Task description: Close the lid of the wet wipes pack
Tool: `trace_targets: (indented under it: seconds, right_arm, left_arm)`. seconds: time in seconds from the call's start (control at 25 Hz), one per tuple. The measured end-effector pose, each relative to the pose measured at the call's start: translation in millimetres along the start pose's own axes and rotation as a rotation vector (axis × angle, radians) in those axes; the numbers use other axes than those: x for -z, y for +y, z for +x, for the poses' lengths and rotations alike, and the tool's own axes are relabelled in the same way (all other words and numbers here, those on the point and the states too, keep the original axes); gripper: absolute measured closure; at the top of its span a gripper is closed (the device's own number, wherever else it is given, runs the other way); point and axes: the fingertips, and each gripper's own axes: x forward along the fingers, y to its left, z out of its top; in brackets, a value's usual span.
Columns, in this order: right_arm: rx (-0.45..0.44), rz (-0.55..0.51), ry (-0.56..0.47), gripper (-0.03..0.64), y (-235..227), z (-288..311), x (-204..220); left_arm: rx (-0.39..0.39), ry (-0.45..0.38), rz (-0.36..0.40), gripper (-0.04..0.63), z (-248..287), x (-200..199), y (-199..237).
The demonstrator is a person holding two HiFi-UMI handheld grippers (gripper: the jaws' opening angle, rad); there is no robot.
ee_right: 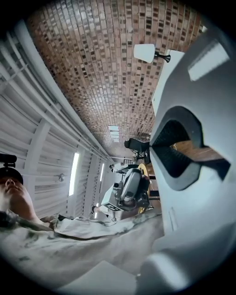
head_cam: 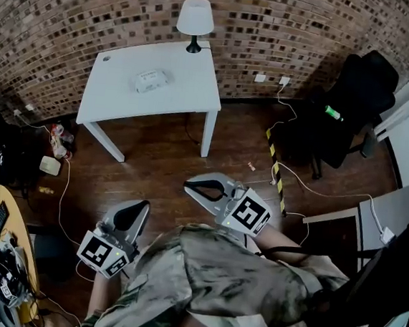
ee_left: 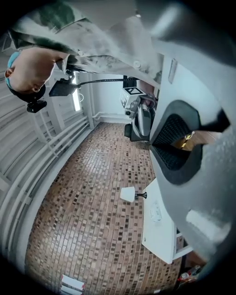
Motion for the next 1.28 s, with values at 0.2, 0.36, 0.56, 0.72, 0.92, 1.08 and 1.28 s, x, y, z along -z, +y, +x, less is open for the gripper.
trace_targets:
  seconds: [0.2, 0.36, 0.56, 0.72, 0.92, 1.08, 1.28]
  right_arm:
    - [-0.029, -0.064, 0.039, 0.615, 5, -67, 13]
    - [-0.041, -0.070, 0.040, 0.615, 4, -131, 24]
    - [-0.074, -0.046, 0.039, 0.615, 16, -174, 34]
    - [-0.092, -0.035, 0.024, 0.615, 33, -187, 39]
    - [-0.122, -0.025, 0.021, 0.615, 75, -180, 35]
    - [-0.138, -0.028, 0.027, 0.615, 115, -169, 28]
    - [-0.144, -0.015, 0.040, 0.615, 180, -150, 14]
  left_arm:
    - [-0.015, -0.035, 0.011, 0.594, 43, -16, -51]
    - [-0.019, -0.040, 0.010, 0.594, 79, -20, -107]
    - [-0.047, 0.000, -0.001, 0.594, 84, -15, -158]
    - [-0.068, 0.029, -0.007, 0.594, 73, -5, -183]
    - [-0.068, 0.025, -0.012, 0.594, 40, 4, -206]
    - [-0.077, 0.011, -0.025, 0.594, -5, 12, -218]
    - [-0.096, -0.017, -0.035, 0.594, -83, 25, -229]
